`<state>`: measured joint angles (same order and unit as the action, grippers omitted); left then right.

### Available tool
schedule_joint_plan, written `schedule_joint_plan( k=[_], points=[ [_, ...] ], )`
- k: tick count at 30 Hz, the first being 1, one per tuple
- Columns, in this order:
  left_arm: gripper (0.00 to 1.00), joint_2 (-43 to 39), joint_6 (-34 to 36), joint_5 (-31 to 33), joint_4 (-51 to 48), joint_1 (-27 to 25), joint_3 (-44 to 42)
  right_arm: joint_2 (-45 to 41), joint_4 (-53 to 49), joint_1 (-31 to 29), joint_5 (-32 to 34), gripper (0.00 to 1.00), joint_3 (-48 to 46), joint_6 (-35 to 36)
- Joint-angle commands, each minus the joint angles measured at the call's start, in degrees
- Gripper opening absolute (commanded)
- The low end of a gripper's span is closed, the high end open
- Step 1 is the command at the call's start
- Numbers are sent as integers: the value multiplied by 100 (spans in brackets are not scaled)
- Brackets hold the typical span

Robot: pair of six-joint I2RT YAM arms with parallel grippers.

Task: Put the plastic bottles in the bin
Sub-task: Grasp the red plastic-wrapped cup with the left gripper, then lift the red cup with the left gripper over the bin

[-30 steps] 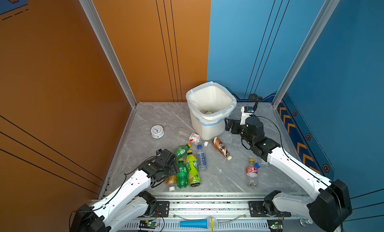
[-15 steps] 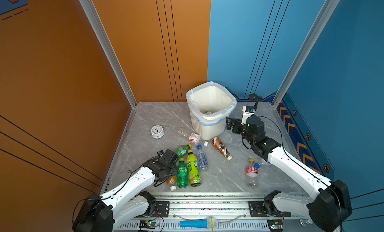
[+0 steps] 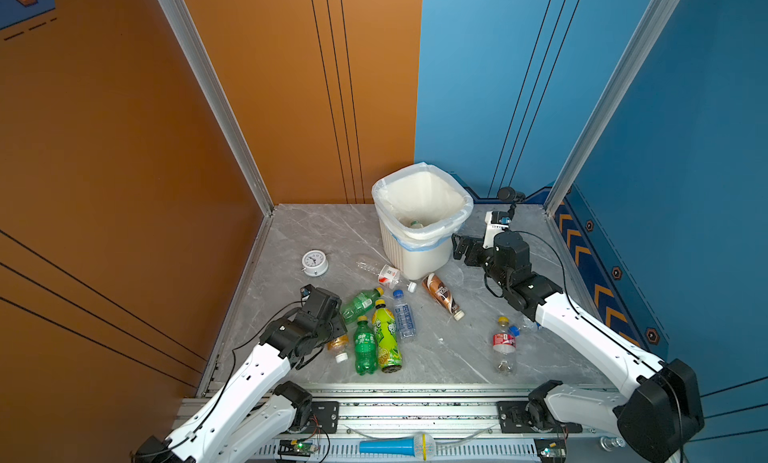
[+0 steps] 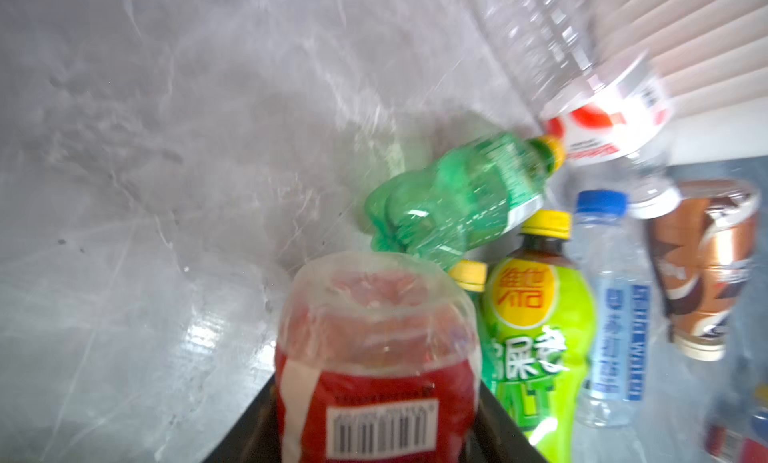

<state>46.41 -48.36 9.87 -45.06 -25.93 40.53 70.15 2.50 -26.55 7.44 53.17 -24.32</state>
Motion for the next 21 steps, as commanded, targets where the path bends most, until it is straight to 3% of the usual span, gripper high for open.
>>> schedule_joint_plan(
  k=[1,6,11,21],
  points=[
    [53,-61,814,364,-83,234,767,-11,195,51,-114,100,-30,-82],
    [53,398,1610,438,1178,271,1788,-110,185,87,-84,100,-112,-91],
    [53,1261,2174,83,2913,223,2614,-303,40,123,-63,100,-145,-77],
    [52,3446,2985,-781,3759,10,5001,-750,-229,202,52,100,-315,-82]
  ],
)
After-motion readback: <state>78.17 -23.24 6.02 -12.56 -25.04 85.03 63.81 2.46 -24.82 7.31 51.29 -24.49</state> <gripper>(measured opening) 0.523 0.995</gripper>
